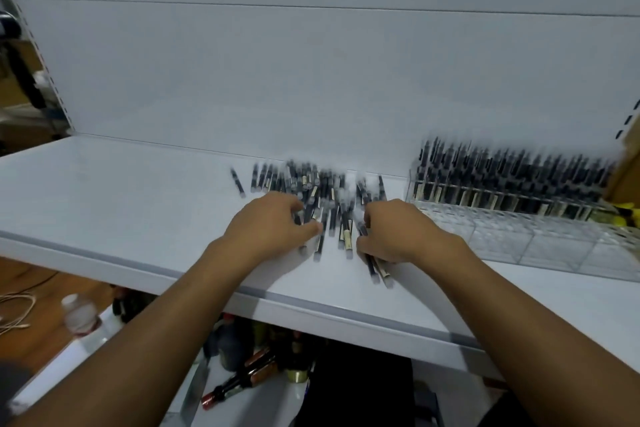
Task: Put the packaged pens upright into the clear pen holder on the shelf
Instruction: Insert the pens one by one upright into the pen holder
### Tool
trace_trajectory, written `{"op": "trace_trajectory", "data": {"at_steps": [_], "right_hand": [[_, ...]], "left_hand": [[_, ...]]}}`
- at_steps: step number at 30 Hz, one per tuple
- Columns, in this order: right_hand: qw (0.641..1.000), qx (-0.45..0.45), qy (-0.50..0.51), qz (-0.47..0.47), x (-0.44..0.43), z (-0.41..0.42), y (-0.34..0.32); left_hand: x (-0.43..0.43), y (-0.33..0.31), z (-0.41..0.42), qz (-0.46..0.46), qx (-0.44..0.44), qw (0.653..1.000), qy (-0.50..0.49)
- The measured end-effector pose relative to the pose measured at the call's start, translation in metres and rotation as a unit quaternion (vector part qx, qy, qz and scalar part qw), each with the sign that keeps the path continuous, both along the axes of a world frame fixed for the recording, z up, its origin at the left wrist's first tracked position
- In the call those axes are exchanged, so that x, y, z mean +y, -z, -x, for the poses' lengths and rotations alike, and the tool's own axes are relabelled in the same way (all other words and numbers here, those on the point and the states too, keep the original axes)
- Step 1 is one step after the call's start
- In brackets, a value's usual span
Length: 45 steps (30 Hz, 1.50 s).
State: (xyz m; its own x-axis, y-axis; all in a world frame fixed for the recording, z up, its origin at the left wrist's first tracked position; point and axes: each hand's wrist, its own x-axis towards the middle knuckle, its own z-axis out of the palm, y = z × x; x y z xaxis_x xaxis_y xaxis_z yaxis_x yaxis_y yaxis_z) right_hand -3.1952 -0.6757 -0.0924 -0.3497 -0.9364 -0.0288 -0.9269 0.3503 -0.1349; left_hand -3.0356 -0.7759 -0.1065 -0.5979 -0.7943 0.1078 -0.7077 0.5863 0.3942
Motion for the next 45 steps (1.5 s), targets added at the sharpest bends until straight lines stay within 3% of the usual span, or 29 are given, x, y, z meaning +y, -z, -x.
{"op": "trace_trajectory", "data": {"at_steps": [11,15,23,27,30,35,38,41,45], "right_hand": [[0.975,-0.159,0.01,0.158,-0.006,-0.013,0.028],[0.921,-0.283,0.03,0.265,0.0,-0.014,0.041],[0.803,-0.501,0.027,0.322,0.004,-0.01,0.039],[0.768,-0.539,0.014,0.347,0.0,-0.008,0.041],[0.75,-0.548,0.017,0.37,0.0,-0.008,0.04],[0.716,-0.562,0.023,0.413,0.001,-0.007,0.039],[0.713,-0.561,0.023,0.42,0.001,-0.006,0.039],[0.712,-0.56,0.027,0.423,0.0,-0.005,0.04],[0.718,-0.556,0.032,0.418,-0.001,-0.004,0.041]], "left_hand": [[-0.008,-0.003,-0.021,-0.067,-0.03,0.994,-0.08],[-0.011,-0.009,-0.024,-0.09,-0.043,0.991,-0.089],[-0.017,-0.017,-0.032,-0.171,-0.014,0.981,-0.093],[-0.014,-0.021,-0.037,-0.216,0.049,0.966,-0.131],[-0.014,-0.022,-0.039,-0.197,0.036,0.971,-0.133],[-0.002,-0.012,-0.019,-0.169,0.132,0.973,-0.087],[0.01,-0.003,0.005,-0.171,0.179,0.968,-0.047],[0.014,0.003,0.024,-0.148,0.171,0.974,-0.03],[0.012,0.006,0.038,-0.087,0.072,0.993,-0.031]]}}
